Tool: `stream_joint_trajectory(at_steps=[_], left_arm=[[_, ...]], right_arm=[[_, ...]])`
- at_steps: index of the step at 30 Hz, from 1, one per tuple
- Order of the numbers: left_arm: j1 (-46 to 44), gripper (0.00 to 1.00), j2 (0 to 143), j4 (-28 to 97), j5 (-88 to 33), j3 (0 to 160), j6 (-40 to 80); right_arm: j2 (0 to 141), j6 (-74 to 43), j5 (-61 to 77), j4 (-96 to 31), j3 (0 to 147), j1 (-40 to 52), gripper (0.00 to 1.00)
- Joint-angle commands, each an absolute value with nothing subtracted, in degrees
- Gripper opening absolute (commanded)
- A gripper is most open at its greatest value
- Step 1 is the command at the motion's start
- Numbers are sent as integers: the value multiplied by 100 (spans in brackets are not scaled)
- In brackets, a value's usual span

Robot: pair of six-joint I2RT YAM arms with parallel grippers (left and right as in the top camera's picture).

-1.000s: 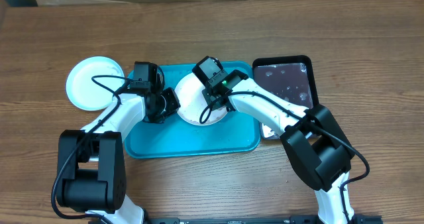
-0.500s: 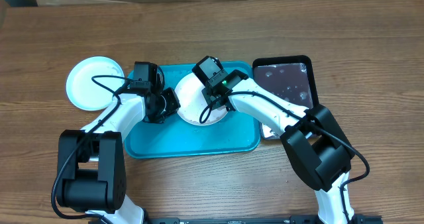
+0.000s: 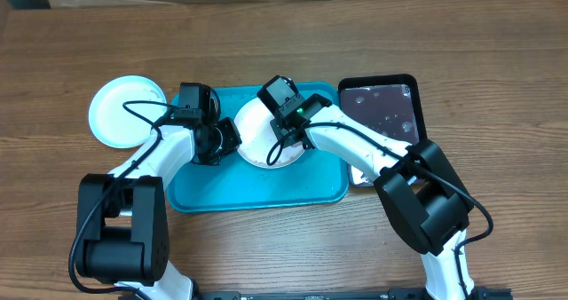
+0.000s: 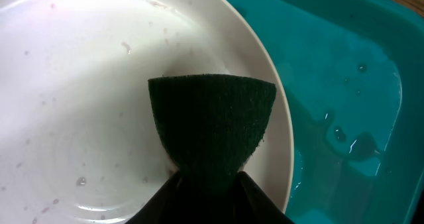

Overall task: Clean dirty plates on tray and stack at the side
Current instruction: 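Press the sponge onto the plate's right side, left gripper holding rim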

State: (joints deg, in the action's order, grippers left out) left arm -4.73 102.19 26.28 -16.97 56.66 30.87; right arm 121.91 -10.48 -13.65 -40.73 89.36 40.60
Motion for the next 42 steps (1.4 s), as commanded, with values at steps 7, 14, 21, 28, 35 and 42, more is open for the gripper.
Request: stream_joint_trajectory(at_steps=[7, 14, 21, 28, 35, 42], left_arm=[[-454, 4, 10283, 2633, -1758, 5747, 2912], [-454, 4, 10283, 2633, -1758, 5747, 2910], [-451, 4, 10283, 2635, -1758, 5747, 2888], [-454, 4, 10283, 2633, -1758, 5747, 2886], [-451, 4, 10283, 2633, -1758, 5747, 2869], [-454, 4, 10283, 2635, -1758, 5747, 2827]], right_arm=[[12289, -1048, -1382, -4056, 9006, 4049, 54], [12372, -1048, -1345, -4053, 9006, 4049, 35], [12379, -1046, -1345, -3975, 9006, 4049, 15], [12392, -1055, -1341, -4012, 9006, 4049, 4], [12630, -1225, -1339, -3968, 9004, 4042, 4], [12774, -1511, -1225, -3931, 9006, 4042, 4]])
